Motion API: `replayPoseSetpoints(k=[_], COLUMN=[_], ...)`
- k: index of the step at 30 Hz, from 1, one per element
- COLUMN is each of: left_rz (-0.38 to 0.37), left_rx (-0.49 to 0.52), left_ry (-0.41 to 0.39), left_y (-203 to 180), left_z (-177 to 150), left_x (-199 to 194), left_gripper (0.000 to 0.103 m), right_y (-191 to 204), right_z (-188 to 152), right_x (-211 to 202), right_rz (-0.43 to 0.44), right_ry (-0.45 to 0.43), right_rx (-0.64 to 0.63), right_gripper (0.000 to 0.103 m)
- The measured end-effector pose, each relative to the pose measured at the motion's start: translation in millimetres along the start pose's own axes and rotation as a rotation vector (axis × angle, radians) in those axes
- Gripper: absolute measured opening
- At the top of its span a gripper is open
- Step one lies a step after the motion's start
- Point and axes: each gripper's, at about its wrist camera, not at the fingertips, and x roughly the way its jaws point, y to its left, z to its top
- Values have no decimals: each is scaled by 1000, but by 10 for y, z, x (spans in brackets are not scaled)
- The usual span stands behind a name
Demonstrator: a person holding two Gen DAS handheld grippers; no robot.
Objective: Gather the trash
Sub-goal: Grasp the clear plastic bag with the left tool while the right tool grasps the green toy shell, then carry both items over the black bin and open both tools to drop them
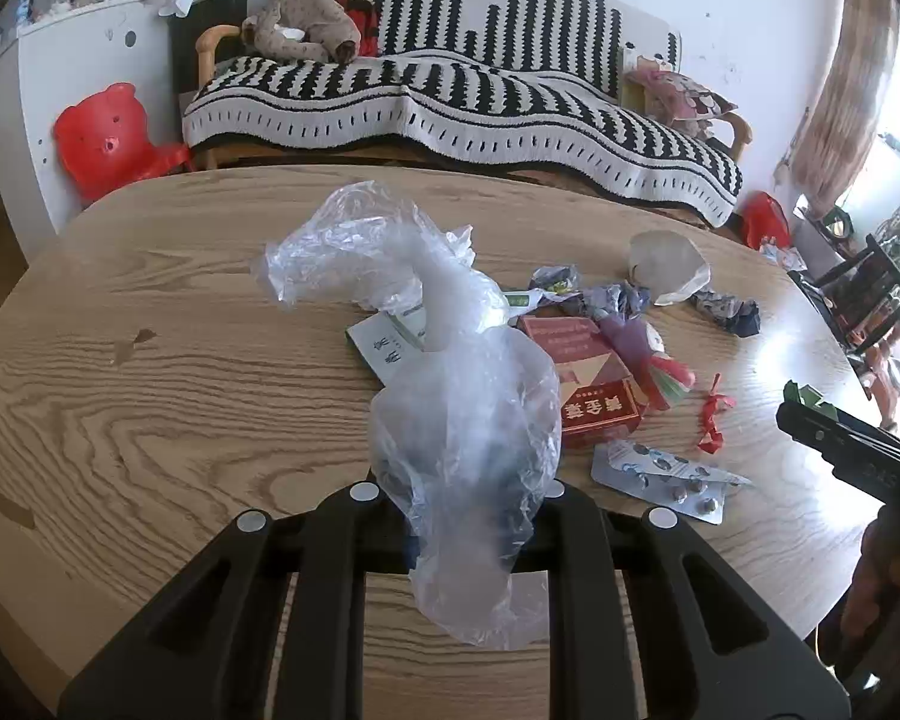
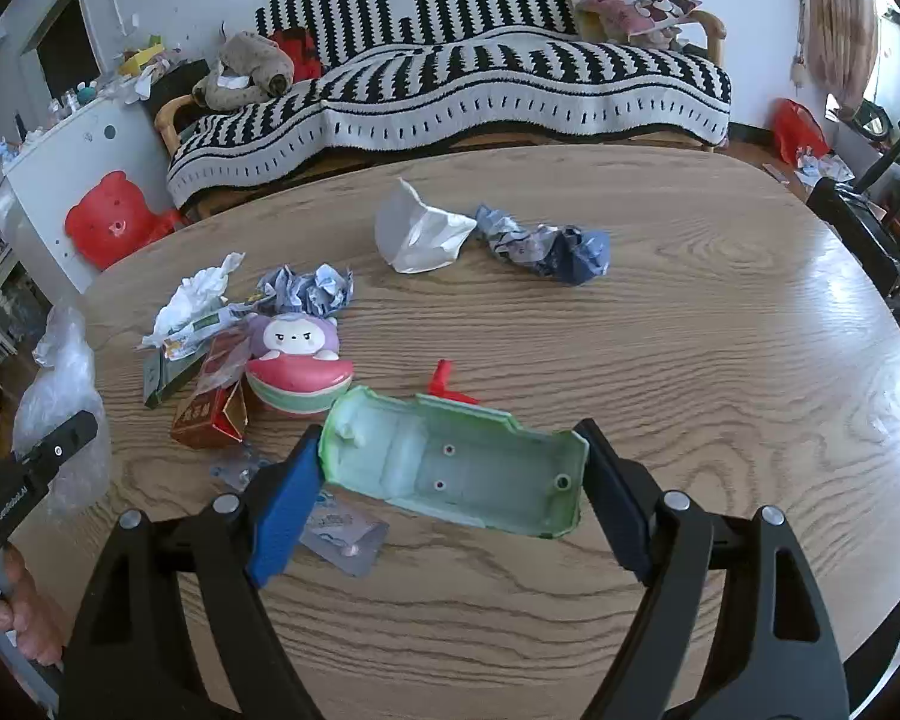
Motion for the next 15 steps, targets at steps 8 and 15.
replayPoseSetpoints(k=[8, 15], left_rz=[-30, -89], left_rx=[51, 133], left_ry=[-9, -7], left_y=[-363, -948], left_z=[3, -69], left_x=[-20, 2], left_gripper=[16, 16], right_y=[-278, -789], right_z=[-58, -193], right_x=[-248, -592], right_rz=[-25, -75], right_ry=[-25, -50], right_rx=[23, 74], right_gripper=[80, 80])
